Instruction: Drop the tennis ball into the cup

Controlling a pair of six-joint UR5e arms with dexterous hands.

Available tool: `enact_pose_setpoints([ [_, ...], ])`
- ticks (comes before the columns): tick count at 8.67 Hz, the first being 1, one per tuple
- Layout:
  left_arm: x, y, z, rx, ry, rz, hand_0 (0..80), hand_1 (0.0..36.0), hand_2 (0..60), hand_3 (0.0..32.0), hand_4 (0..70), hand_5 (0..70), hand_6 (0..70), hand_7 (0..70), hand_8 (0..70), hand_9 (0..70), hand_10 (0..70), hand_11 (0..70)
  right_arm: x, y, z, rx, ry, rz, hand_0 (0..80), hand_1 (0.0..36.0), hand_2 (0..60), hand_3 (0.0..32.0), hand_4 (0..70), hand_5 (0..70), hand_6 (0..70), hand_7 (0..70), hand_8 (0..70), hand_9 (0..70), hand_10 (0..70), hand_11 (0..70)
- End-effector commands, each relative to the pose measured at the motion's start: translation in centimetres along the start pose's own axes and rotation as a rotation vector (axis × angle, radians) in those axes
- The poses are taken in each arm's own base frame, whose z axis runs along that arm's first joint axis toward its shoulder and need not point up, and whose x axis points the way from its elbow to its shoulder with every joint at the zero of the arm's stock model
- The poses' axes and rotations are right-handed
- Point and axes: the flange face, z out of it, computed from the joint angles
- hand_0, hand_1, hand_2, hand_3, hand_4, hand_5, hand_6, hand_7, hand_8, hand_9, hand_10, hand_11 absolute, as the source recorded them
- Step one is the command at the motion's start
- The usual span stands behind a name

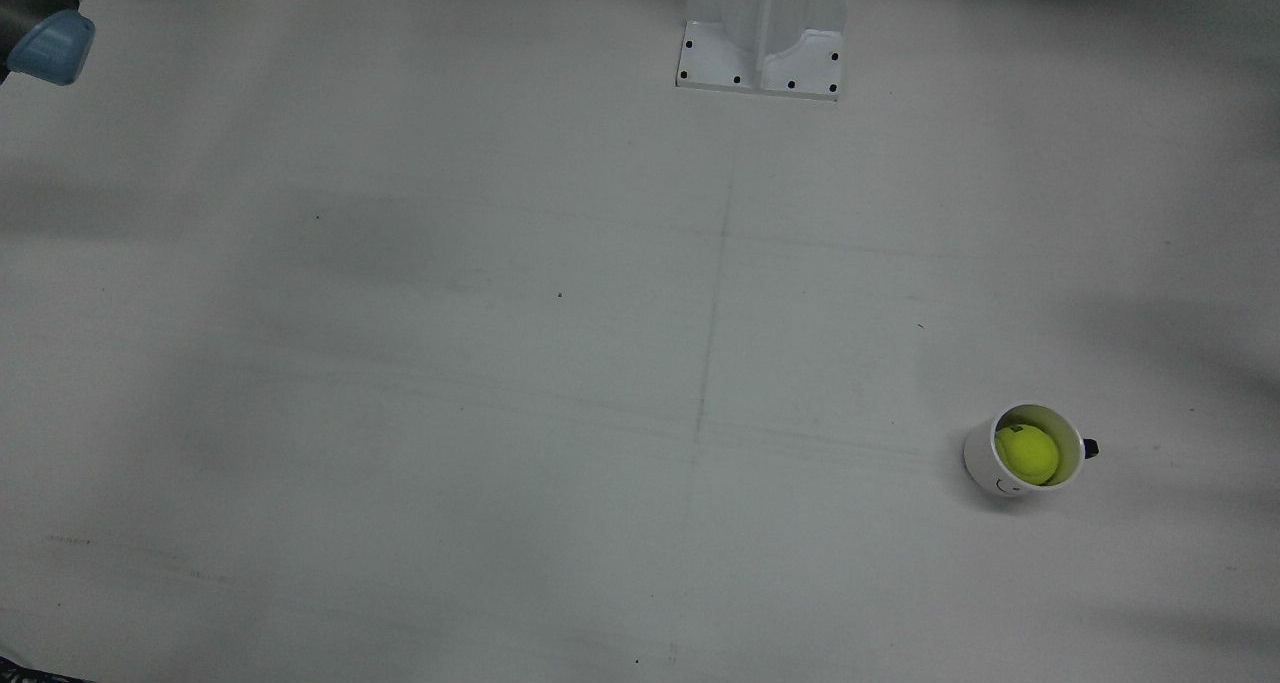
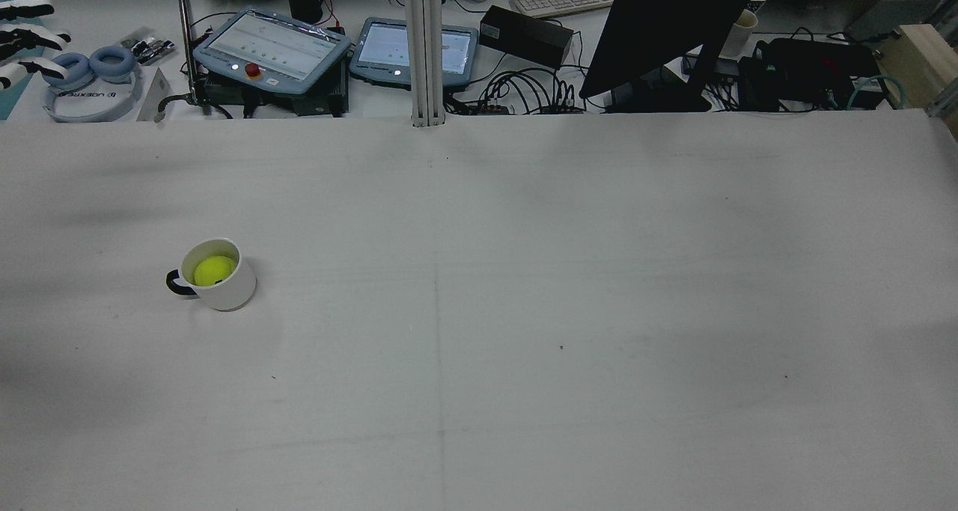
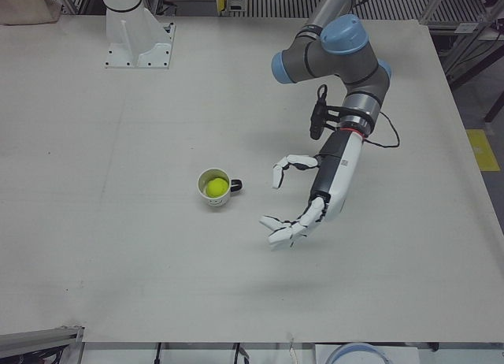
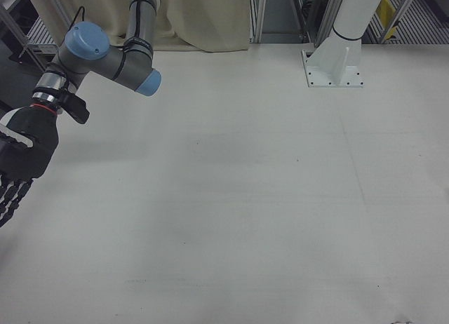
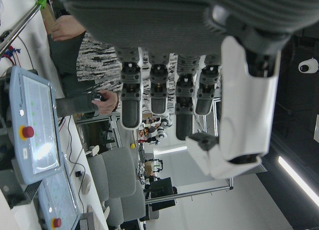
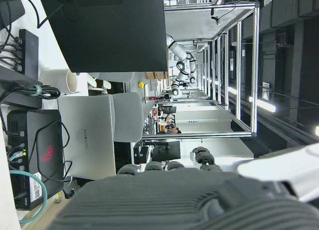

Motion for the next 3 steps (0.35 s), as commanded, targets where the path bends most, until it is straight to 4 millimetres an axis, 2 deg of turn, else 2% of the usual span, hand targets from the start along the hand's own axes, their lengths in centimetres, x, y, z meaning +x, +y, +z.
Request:
enact_pose_setpoints([
  [1,5.03,-1.6,-1.43,0.035,0.063,0.03,72.4,36.0,52.4,0.0,24.1,19.9,47.6,34.2,22.3,23.1,26.8,41.9,-0.07,0.02,-0.01,0.0,-0.001,0.0,0.0,0.0,0.0,0.0,0.0,0.0,0.0,0.0,0.0,0.0,0.0,0.0],
  [3,5.08,-1.4,-1.2,0.031,0.064,0.03,71.6,36.0,52.0,0.0,24.4,20.1,49.6,33.8,22.4,22.7,26.9,41.9,0.01,0.01,0.0,0.0,0.0,0.0,0.0,0.0,0.0,0.0,0.0,0.0,0.0,0.0,0.0,0.0,0.0,0.0],
])
